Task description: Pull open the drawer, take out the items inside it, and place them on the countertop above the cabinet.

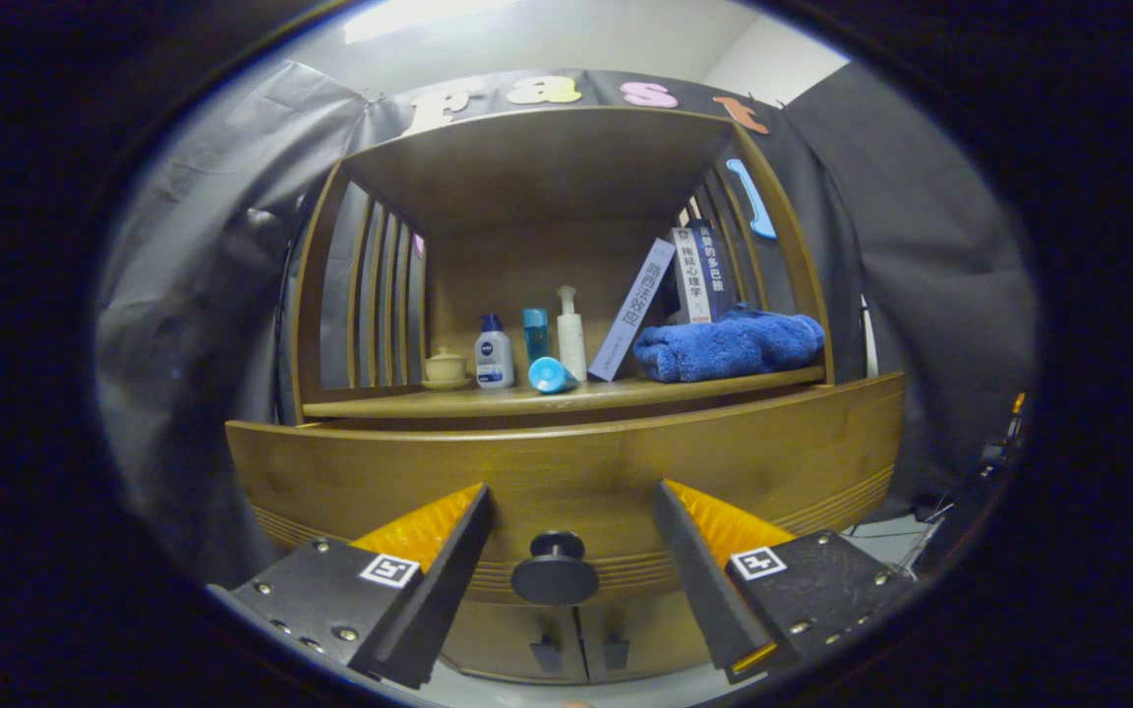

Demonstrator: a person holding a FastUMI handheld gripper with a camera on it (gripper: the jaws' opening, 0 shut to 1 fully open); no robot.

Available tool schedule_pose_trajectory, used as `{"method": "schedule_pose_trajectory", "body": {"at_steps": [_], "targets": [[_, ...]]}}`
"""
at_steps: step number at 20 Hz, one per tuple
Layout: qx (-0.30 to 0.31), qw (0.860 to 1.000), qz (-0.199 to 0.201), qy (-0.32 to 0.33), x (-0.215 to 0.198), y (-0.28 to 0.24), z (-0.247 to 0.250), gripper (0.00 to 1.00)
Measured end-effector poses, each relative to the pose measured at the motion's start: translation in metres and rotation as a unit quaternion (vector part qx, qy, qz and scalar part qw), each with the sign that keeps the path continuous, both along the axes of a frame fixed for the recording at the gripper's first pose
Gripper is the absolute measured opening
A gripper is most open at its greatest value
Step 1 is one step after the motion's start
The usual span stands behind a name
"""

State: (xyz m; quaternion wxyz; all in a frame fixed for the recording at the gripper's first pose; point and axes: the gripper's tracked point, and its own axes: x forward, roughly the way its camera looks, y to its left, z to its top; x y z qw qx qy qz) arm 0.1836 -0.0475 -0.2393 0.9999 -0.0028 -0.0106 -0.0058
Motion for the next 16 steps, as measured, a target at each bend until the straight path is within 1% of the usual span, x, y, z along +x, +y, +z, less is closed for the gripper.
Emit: {"method": "schedule_pose_trajectory", "body": {"at_steps": [2,10,13,16], "targets": [[-0.002,1.000,0.000,-0.011,0.008,0.000,-0.001,0.98],[0.007,1.000,-0.003,-0.022,0.027,0.001,-0.003,0.97],[0.010,0.999,-0.003,-0.043,0.038,0.002,-0.004,0.98],[0.012,0.999,-0.003,-0.050,0.047,0.002,-0.004,0.98]]}}
